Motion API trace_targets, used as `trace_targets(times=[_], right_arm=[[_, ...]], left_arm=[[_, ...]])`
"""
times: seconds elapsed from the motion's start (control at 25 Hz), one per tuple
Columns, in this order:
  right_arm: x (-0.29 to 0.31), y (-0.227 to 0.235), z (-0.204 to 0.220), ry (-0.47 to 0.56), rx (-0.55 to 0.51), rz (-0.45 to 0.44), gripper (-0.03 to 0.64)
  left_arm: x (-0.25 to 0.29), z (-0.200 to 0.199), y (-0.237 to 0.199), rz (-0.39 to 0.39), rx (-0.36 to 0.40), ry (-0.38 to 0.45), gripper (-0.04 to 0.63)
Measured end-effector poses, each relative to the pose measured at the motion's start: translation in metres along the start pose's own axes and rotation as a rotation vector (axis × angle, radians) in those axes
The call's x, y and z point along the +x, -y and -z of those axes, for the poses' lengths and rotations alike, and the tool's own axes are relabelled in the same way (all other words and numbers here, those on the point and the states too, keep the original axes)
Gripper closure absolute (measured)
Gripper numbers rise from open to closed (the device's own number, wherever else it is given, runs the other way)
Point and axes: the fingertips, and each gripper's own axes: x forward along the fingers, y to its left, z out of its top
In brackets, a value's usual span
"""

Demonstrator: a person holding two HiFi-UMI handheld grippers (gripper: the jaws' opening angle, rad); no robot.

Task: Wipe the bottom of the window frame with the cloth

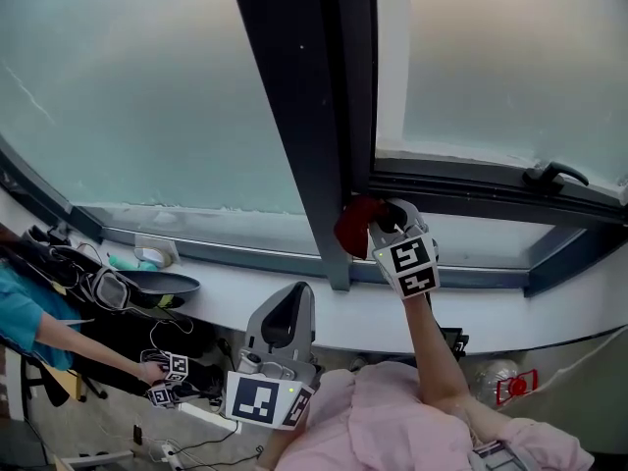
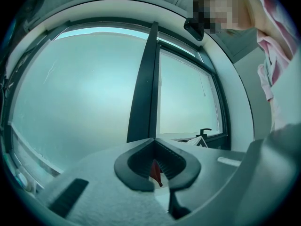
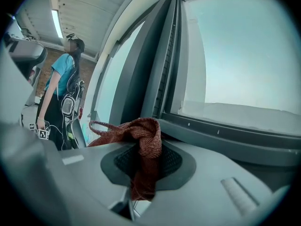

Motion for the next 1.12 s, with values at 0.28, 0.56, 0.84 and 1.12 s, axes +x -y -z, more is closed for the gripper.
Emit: trace_targets(times=[0.28,0.56,0.84,1.12], right_arm=[[-0.015,0.022,0.011,-0.012,0.03,0.052,0.548],[-0.029,0.038,0.015,-0.012,0.025,0.097,0.546],[-0.043,0.052,0.022,-0.024,0.0,0.149,0.546],[-0.054,0.066,0.026,-0.029,-0.01,0.193,0.546]], left_arm=[[0.006,0.0,0.012,0.039,-0.003,0.002,0.597],[0.007,0.001,0.019,0.053,-0.006,0.001,0.597],[0.005,0.001,0.025,0.059,-0.004,0.005,0.597],[0.004,0.002,0.028,0.056,-0.004,0.003,0.597]])
